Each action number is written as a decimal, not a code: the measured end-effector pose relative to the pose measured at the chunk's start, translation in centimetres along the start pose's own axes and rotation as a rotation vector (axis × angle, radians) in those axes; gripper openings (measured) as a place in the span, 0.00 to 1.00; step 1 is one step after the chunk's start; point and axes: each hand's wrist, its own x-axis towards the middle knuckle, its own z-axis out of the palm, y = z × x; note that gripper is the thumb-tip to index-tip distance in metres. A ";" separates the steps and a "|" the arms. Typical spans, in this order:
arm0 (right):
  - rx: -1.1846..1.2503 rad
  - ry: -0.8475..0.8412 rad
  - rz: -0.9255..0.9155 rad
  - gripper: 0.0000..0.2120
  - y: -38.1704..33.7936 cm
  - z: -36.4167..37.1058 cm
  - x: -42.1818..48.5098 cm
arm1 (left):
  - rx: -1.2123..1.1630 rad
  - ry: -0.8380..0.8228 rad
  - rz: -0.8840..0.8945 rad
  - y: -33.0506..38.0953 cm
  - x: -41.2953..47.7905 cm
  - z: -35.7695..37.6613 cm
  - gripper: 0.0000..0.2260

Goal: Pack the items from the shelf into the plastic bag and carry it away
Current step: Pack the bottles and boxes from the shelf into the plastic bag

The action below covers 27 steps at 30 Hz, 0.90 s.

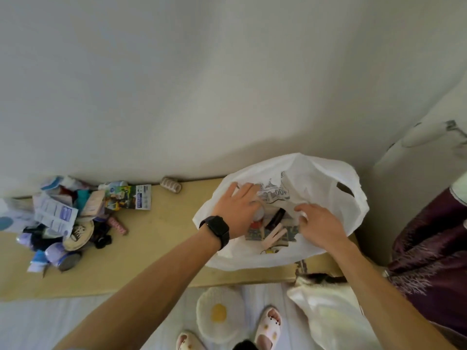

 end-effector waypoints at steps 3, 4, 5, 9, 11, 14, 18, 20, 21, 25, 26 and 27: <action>0.213 0.141 -0.068 0.13 -1.6 -0.2 -1.4 | -0.121 0.088 -0.026 -2.3 -2.4 -0.3 0.21; 0.278 0.179 -0.096 0.13 -2.8 -0.3 -1.9 | -0.159 0.132 -0.037 -3.1 -3.3 -0.3 0.20; 0.332 0.208 -0.119 0.12 -4.2 -0.4 -2.4 | -0.200 0.170 -0.067 -3.8 -4.3 -0.3 0.19; 0.412 0.319 -0.242 0.10 -11.7 -0.3 -4.1 | -0.506 0.197 -0.362 -8.0 -8.9 1.3 0.18; 0.438 0.322 -0.342 0.10 -16.3 0.6 -4.1 | -0.563 0.170 -0.477 -11.3 -10.9 3.5 0.19; 0.346 0.229 -0.481 0.11 -22.7 3.8 -2.2 | -0.582 0.032 -0.603 -16.7 -13.3 7.3 0.22; 0.177 0.079 -0.480 0.16 -29.4 9.3 2.2 | -0.561 -0.174 -0.677 -23.2 -14.8 12.1 0.26; 0.103 0.014 -0.433 0.18 -31.9 12.2 4.8 | -0.434 -0.216 -0.634 -25.9 -14.9 14.3 0.27; 0.047 -0.029 -0.395 0.20 -33.0 13.7 6.2 | -0.357 -0.234 -0.601 -27.1 -14.8 15.4 0.27; -0.141 -0.169 -0.265 0.27 -36.0 19.4 13.0 | -0.178 -0.315 -0.541 -32.1 -14.4 19.4 0.30; -0.170 -0.176 -0.260 0.29 -36.5 20.7 14.7 | -0.139 -0.328 -0.529 -33.2 -14.3 20.2 0.31; -0.197 -0.174 -0.258 0.31 -36.9 21.8 16.4 | -0.104 -0.336 -0.515 -34.2 -14.2 20.9 0.31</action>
